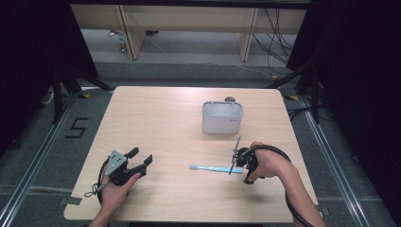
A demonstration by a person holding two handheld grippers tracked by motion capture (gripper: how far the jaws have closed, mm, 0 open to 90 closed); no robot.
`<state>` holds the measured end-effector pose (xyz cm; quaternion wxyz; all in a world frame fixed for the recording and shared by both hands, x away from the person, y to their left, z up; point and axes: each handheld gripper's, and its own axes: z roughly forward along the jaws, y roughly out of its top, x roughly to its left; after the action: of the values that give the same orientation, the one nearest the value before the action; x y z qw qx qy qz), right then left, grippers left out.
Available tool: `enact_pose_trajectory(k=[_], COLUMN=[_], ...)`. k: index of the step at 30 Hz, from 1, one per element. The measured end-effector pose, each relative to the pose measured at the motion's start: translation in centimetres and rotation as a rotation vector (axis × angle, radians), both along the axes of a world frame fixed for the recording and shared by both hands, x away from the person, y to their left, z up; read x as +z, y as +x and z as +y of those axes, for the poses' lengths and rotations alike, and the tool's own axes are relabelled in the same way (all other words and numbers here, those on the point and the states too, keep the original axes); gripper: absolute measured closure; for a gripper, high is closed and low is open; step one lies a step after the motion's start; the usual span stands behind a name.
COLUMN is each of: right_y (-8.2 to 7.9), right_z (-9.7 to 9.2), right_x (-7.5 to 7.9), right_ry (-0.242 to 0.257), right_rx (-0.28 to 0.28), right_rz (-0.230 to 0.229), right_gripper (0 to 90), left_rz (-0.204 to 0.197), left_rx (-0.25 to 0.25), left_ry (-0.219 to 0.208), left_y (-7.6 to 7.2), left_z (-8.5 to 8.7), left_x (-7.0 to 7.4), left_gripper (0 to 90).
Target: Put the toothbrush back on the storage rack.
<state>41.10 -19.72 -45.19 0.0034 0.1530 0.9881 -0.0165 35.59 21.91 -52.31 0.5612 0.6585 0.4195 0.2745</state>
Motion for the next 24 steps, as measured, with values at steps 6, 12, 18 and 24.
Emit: enact_pose_trajectory(k=[6,12,18,24], right_y=[0.4,1.0,1.4,1.9], right_z=[0.5,1.5,2.4,3.4], right_x=[0.1,0.2,0.0,-0.2], right_ry=[0.006,0.009,0.003,0.013], right_rx=[-0.004,0.030,0.026,0.051], right_rz=[-0.003,-0.010,-0.013,0.001], right_gripper=[43.4,43.5,43.7,45.2], left_rz=[0.001,0.000,0.001,0.001], left_rx=[-0.001,-0.004,-0.005,-0.007], left_ry=[-0.002,-0.003,-0.006,-0.008], left_y=[0.0,0.0,0.0,0.0], left_z=[0.0,0.0,0.0,-0.1], left_x=[0.0,0.0,0.0,0.0], left_gripper=[31.1,31.0,31.1,31.0])
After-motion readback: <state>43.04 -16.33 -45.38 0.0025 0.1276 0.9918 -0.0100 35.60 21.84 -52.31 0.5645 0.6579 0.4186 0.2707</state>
